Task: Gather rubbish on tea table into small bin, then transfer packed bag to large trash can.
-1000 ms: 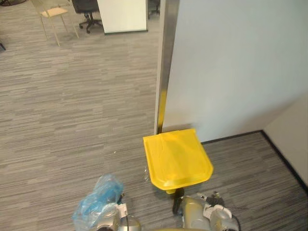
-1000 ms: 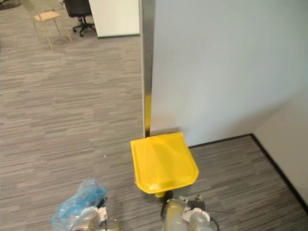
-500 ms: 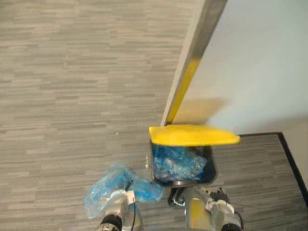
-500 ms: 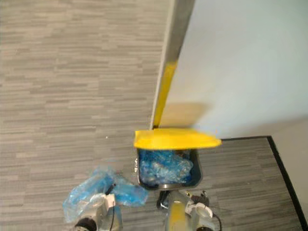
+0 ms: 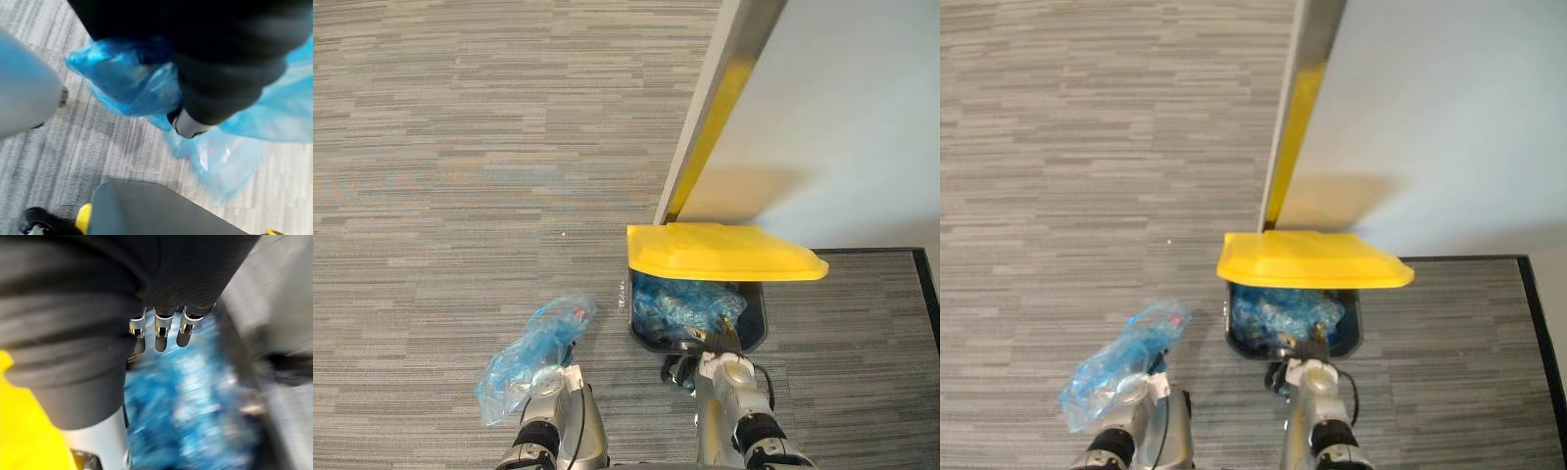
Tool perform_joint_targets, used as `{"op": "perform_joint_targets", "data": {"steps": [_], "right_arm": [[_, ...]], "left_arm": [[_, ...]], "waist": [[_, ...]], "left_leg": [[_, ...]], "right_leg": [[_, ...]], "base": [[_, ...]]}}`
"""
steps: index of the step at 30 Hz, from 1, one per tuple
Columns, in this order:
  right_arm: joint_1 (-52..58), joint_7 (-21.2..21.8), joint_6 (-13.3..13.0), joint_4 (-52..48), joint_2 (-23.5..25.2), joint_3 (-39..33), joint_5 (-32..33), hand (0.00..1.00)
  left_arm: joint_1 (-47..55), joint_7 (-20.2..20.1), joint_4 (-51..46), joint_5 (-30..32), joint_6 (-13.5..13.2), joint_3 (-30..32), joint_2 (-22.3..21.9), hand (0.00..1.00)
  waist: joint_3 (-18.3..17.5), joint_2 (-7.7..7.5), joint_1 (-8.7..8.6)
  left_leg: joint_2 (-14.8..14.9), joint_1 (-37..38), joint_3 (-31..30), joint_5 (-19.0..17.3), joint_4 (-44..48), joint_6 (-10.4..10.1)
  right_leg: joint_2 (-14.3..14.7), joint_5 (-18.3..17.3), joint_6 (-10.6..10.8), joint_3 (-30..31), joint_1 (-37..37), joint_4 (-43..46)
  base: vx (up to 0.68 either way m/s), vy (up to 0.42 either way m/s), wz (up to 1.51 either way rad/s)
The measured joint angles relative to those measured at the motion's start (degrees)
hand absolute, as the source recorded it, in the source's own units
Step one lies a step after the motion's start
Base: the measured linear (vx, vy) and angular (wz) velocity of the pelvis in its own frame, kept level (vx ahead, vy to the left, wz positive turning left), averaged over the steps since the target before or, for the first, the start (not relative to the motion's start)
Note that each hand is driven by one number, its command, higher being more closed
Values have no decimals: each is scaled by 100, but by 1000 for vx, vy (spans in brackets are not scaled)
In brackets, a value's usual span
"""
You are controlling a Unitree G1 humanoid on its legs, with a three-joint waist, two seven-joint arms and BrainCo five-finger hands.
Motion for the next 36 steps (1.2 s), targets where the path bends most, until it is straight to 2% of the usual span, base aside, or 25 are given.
{"op": "perform_joint_targets", "data": {"steps": [2, 3, 5, 8, 10, 14, 19, 24, 27, 31, 36], "right_arm": [[-506, -46, -42, -142, -145, 256, -3, 0], [-798, -72, -41, -175, -193, 381, -5, 0], [-1147, -89, -39, -296, -322, 410, -11, 0], [-1813, -109, 40, -294, -426, 461, -14, 0], [-2113, -123, 66, -292, -504, 459, -13, 0], [-2870, -168, 98, -189, -850, 421, -13, 0], [-3590, -222, 178, 232, -1088, 65, 4, 0], [-3875, -325, 248, 455, -1169, -152, 177, 0], [-4123, -353, 351, 461, -1268, -362, 206, 0], [-4234, -416, 366, 461, -1309, -529, 226, 0], [-4476, -425, 381, 660, -1415, -586, 226, 0]], "left_arm": [[-1, 84, -210, -6, 0, -55, 47, 100], [-5, 87, -342, -38, 0, -121, 47, 100], [2, 84, -441, -105, -4, -264, 42, 100], [43, 87, -651, -235, -7, -426, 40, 100], [39, 87, -782, -292, -15, -508, 39, 100], [-81, 86, -887, -380, -121, -760, 39, 100], [-105, 93, -1323, -473, -174, -1077, 71, 100], [-290, 93, -1741, -562, -243, -1341, 109, 100], [-315, 84, -2245, -683, -246, -1810, 137, 100], [-329, 49, -2977, -950, -270, -2495, 173, 100], [-450, -151, -3941, -1330, -500, -3279, 215, 100]], "waist": [[127, -5, 0], [204, -13, 15], [320, -54, 78], [378, -106, 97], [421, -117, 102], [574, -142, 100], [580, -152, 101], [644, -239, 94], [650, -248, 80], [656, -248, 42], [656, -248, 27]], "left_leg": [[-2, -54, 9, -67, -159, 93], [9, -60, -18, -215, -241, 149], [22, -92, -27, -224, -203, 125], [43, -299, -142, -222, -147, 119], [70, -342, -181, -221, -117, 118], [102, -395, -296, -152, -110, -13], [104, -545, -425, -41, -122, -208], [22, -578, -428, -25, -105, -242], [-10, -760, -473, -10, -43, -271], [-14, -787, -454, 39, 20, -369], [-79, -809, -413, 19, 69, -341]], "right_leg": [[12, 86, 104, -60, -37, -175], [45, 123, 115, -50, -58, -213], [99, 245, 87, -5, -62, -290], [272, 551, 34, 36, -128, -630], [338, 633, 11, 30, -137, -712], [391, 671, -33, -22, -165, -704], [382, 678, -68, -117, -244, -661], [274, 679, -68, -116, -250, -625], [236, 694, -69, -138, -359, -633], [211, 730, -127, -124, -382, -569], [166, 723, -117, -86, -385, -583]], "base": [[-205, -82, 13], [-259, -99, 7], [-216, -74, -5], [-135, -39, -16], [-81, -47, -10], [-53, -57, 0], [-18, -30, 7], [-37, 28, 8], [-25, 23, 5], [5, 30, 0], [-28, 33, 1]]}}
